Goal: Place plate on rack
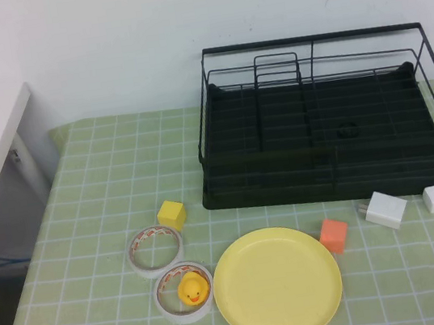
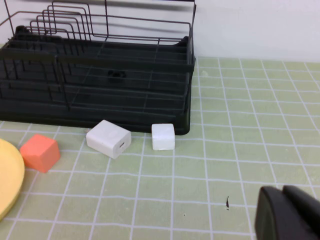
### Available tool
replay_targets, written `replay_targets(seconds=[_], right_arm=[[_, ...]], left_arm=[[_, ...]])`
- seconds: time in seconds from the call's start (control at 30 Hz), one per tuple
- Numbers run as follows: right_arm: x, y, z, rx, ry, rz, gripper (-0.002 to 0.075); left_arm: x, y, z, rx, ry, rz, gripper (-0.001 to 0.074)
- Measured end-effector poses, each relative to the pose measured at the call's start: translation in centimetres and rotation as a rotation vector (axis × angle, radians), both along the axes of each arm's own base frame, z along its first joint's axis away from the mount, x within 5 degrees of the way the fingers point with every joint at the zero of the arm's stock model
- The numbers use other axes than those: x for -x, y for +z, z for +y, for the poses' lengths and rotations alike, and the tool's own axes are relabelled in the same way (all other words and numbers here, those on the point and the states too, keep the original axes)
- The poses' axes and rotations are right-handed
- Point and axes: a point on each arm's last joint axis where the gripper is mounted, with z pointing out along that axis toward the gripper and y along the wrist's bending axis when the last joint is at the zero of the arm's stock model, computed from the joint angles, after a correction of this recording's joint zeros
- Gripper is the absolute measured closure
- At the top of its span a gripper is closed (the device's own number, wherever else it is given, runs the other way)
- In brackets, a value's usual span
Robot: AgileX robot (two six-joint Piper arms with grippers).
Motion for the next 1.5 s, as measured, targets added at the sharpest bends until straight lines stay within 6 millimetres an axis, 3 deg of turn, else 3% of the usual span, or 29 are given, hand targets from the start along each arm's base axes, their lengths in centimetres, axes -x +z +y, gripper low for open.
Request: replay_targets(seconds=[1.23, 1.33, 1.5], right_arm=[[0.0, 0.0, 0.0, 0.052, 0.018, 0.002, 0.0728], [0.0, 0.0, 0.1, 0.030, 0.020, -0.003, 0.0728], [-0.2, 0.3, 1.0, -0.249, 0.032, -0.060, 0.0728]], left_arm=[[0.0, 0.0, 0.0, 0.012, 0.000, 0.003, 0.0738], [0.1, 0.2, -0.4, 0.224, 0.012, 0.035, 0.0738], [0.3, 1.1, -1.5, 0.930, 0.038, 0.196, 0.0738]])
